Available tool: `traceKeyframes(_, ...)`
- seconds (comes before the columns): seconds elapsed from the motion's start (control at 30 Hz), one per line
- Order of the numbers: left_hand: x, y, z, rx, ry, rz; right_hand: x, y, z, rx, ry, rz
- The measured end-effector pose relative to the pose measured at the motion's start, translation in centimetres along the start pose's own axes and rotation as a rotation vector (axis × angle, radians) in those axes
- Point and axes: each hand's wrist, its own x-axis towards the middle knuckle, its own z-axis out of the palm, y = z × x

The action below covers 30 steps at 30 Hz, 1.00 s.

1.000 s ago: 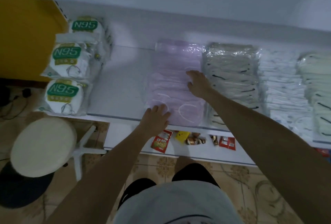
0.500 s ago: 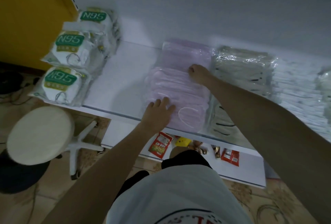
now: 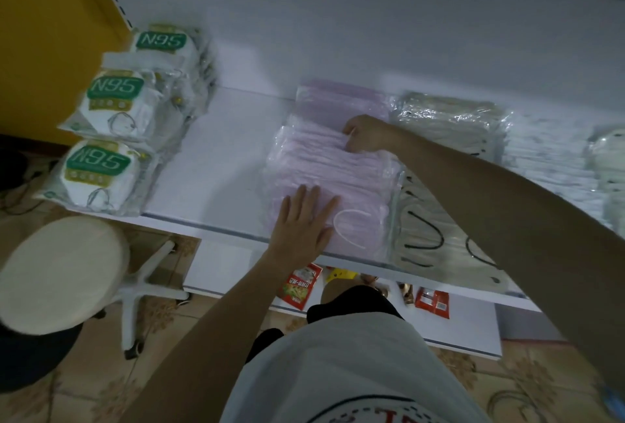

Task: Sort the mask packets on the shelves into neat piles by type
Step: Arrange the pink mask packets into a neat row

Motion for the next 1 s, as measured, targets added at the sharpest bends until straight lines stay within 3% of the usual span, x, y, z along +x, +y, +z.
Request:
traceKeyframes(0.1, 1.1, 0.2, 0.1, -0.023, -0.034, -0.007, 0.3, 0.1, -1.6, -0.056, 0.141, -0.074)
traceKeyframes(0.23, 2.0, 0.3, -0.1, -0.072, -0.154, -0.032, -0.1, 0.9, -0.8, -0.262, 0.019, -0.087)
traceKeyframes(0.37, 1.3, 0.5, -0.5, -0.052, -0.180, -0.042, -0.1, 2.1, 1.5, -0.473, 0.023, -0.096)
traceKeyframes(0.47, 0.7, 0.8, -0.9, -0.025, -0.114, -0.033, -0.2, 1.9, 2.6, -0.451, -0.065, -0.161)
traceKeyframes(0.6, 0.3, 1.2, -0.8, -0.016, -0.086, -0.068, 0.2, 1.1, 3.5, -0.374, 0.041, -0.138)
traceKeyframes(0.7, 0.2, 1.0, -0.4, -0.015, -0.086, -0.099, 0.2, 1.1, 3.8, -0.393, -0.048, -0.139)
traceKeyframes(0.87, 0.0, 0.9, 0.0, -0.046, 0.002, -0.028, 0.9, 1.2, 2.7, -0.323, 0.117, -0.006)
traceKeyframes(1.0, 0.2, 0.7, 0.4, -0.101, -0.002, -0.002, 2.1, -0.1, 2.6, -0.338, 0.018, -0.066)
